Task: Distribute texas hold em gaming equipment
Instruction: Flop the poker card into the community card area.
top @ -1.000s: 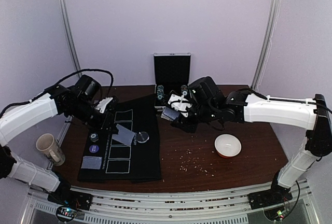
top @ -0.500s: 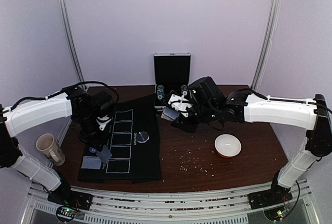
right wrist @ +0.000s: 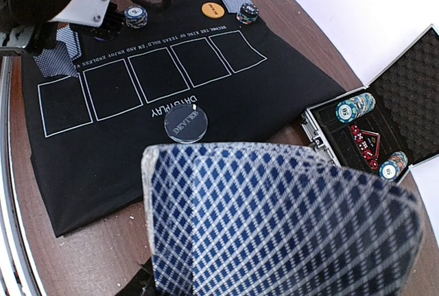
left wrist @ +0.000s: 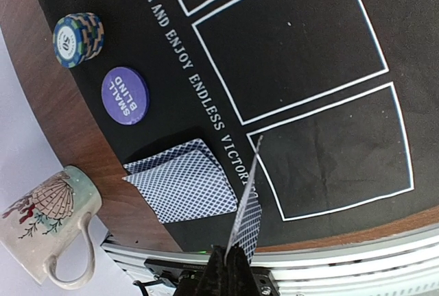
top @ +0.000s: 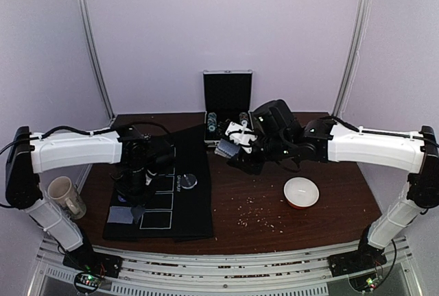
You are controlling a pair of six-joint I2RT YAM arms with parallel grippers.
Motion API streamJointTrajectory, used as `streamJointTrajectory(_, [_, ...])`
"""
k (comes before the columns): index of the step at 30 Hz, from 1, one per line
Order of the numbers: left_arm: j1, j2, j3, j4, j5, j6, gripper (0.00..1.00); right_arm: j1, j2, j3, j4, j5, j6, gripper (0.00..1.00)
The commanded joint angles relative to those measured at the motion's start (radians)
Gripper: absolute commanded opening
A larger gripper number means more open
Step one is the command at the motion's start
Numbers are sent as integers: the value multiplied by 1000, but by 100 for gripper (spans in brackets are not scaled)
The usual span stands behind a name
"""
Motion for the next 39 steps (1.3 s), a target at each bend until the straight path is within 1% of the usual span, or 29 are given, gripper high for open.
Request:
streamJointTrajectory(1, [-45,52,19,-15,-68,-31,0,-4,-24,-3,-2,-9,13,49])
streamJointTrajectory(6, [-67,85,45,4,-80,-45,0,-4,-21,0,-6,-6,14,49])
streamJointTrajectory(9, [-84,101,67,56,-20,-30,0,-4,-22,0,-5,-6,17,49])
streamJointTrajectory(14, [-85,92,2,183,123,-7,0,-5,-26,0,-10,0,17,49])
streamJointTrajectory(19, [-84,97,-43,237,158,-9,0,-4,-37,-7,-15,7,14,49])
streamJointTrajectory(23, [-83,100,-73,315,235,-16,0,-5,-37,-6,-18,9,14,49])
streamJointTrajectory(29, [-82,115,-94,379,262,-20,0,-4,-40,-8,-21,11,14,49])
streamJointTrajectory(32, [-74,134,-99,410,283,-16,5,-4,-37,-3,-25,11,15,49])
streamJointTrajectory(34, [-71,143,-103,427,292,-12,9,-4,-39,-4,-26,12,16,49])
streamJointTrajectory(36, [-68,147,-100,439,299,-9,19,-5,-42,-6,-27,15,15,49])
streamJointTrajectory(39, [-68,138,-85,462,326,-2,40,-4,-43,-8,-31,18,16,49])
